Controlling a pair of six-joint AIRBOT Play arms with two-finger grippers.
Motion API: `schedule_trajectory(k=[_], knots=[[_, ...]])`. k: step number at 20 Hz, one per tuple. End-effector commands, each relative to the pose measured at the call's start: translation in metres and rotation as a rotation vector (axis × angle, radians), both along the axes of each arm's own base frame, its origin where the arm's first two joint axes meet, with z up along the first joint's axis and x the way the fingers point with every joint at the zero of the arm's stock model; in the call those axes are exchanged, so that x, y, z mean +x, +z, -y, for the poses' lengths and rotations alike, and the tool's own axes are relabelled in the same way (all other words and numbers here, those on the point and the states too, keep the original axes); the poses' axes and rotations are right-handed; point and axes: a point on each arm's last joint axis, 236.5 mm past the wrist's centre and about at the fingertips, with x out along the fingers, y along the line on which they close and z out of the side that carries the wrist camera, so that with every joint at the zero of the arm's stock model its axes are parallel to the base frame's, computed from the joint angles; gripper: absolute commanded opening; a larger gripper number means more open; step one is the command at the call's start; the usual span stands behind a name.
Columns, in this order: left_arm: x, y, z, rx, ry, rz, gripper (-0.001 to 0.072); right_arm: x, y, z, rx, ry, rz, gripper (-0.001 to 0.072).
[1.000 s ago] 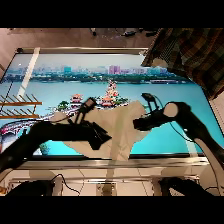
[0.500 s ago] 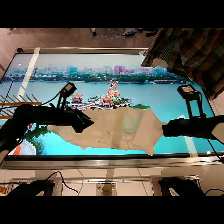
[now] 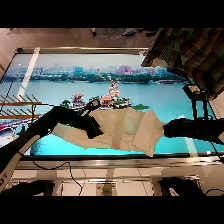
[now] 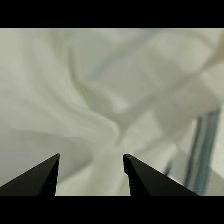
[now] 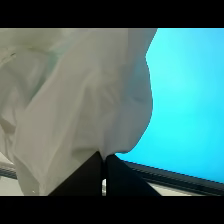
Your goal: Fold the clothes and pants, and hang the long-sleeved shirts on hangers.
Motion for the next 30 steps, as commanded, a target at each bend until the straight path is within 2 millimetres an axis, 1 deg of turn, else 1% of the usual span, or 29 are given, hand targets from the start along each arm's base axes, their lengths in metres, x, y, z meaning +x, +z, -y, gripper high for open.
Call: schedule_trajectory(k=[1, 2, 3, 5, 8, 9, 10, 11, 12, 13, 14, 15, 18, 19, 20, 21, 23, 24, 26, 28, 30], knots=[[0.052, -0.01, -0.002, 0.012, 0.184, 0.111, 0.0511, 0.0, 0.002, -0.006, 0.024, 0.009, 0.004, 0.0023], [0.058, -0.009, -0.003, 0.011, 0.202, 0.131, 0.0511, 0.0, 0.002, -0.006, 0.025, 0.009, 0.005, 0.0023], [0.06, -0.01, -0.004, 0.017, 0.202, 0.139, 0.0511, 0.001, 0.002, -0.006, 0.026, 0.009, 0.007, 0.0023], [0.055, -0.022, -0.01, 0.086, 0.146, 0.169, 0.0511, 0.003, 0.004, -0.007, 0.031, 0.009, 0.019, 0.0023], [0.041, -0.037, -0.023, 0.201, 0.024, 0.203, 0.0511, 0.004, 0.004, -0.008, 0.035, 0.01, 0.022, 0.0023], [0.033, -0.042, -0.03, 0.241, -0.021, 0.193, 0.0511, 0.004, 0.004, -0.008, 0.035, 0.01, 0.022, 0.0023], [0.024, -0.044, -0.035, 0.257, -0.017, 0.142, 0.0511, 0.004, 0.004, -0.008, 0.034, 0.01, 0.022, 0.0023], [0.021, -0.042, -0.036, 0.25, 0.074, 0.061, 0.0512, 0.004, 0.004, -0.008, 0.035, 0.01, 0.022, 0.0023], [0.023, -0.037, -0.037, 0.229, 0.22, -0.033, 0.0513, 0.004, 0.004, -0.008, 0.034, 0.009, 0.022, 0.0023], [0.025, -0.032, -0.039, 0.203, 0.378, -0.133, 0.0513, 0.004, 0.004, -0.008, 0.035, 0.009, 0.023, 0.0023], [0.029, -0.027, -0.04, 0.178, 0.497, -0.204, 0.0512, 0.004, 0.005, -0.008, 0.035, 0.009, 0.026, 0.0023], [0.036, -0.023, -0.039, 0.148, 0.583, -0.232, 0.0513, 0.005, 0.005, -0.008, 0.036, 0.009, 0.029, 0.0023], [0.071, -0.012, -0.031, 0.018, 0.75, -0.215, 0.051, 0.008, 0.007, -0.009, 0.041, 0.008, 0.043, 0.0023], [0.079, -0.011, -0.027, -0.025, 0.786, -0.224, 0.0509, 0.008, 0.007, -0.009, 0.041, 0.008, 0.045, 0.0023], [0.081, -0.015, -0.023, -0.044, 0.808, -0.253, 0.0499, 0.008, 0.007, -0.009, 0.041, 0.008, 0.044, 0.0023], [0.078, -0.025, -0.021, -0.039, 0.819, -0.298, 0.05, 0.008, 0.007, -0.009, 0.042, 0.008, 0.043, 0.0023], [0.057, -0.042, -0.021, 0.017, 0.825, -0.425, 0.0502, 0.008, 0.007, -0.009, 0.042, 0.008, 0.043, 0.0023], [0.047, -0.044, -0.022, 0.042, 0.803, -0.46, 0.0502, 0.008, 0.007, -0.009, 0.042, 0.009, 0.043, 0.0023], [0.039, -0.036, -0.025, 0.05, 0.78, -0.48, 0.0502, 0.008, 0.007, -0.009, 0.041, 0.009, 0.044, 0.0023], [0.038, -0.014, -0.028, 0.026, 0.766, -0.444, 0.0502, 0.008, 0.007, -0.009, 0.041, 0.009, 0.044, 0.0023], [0.04, 0.012, -0.037, 0.017, 0.748, -0.35, 0.0502, 0.008, 0.007, -0.009, 0.041, 0.009, 0.044, 0.0023]])
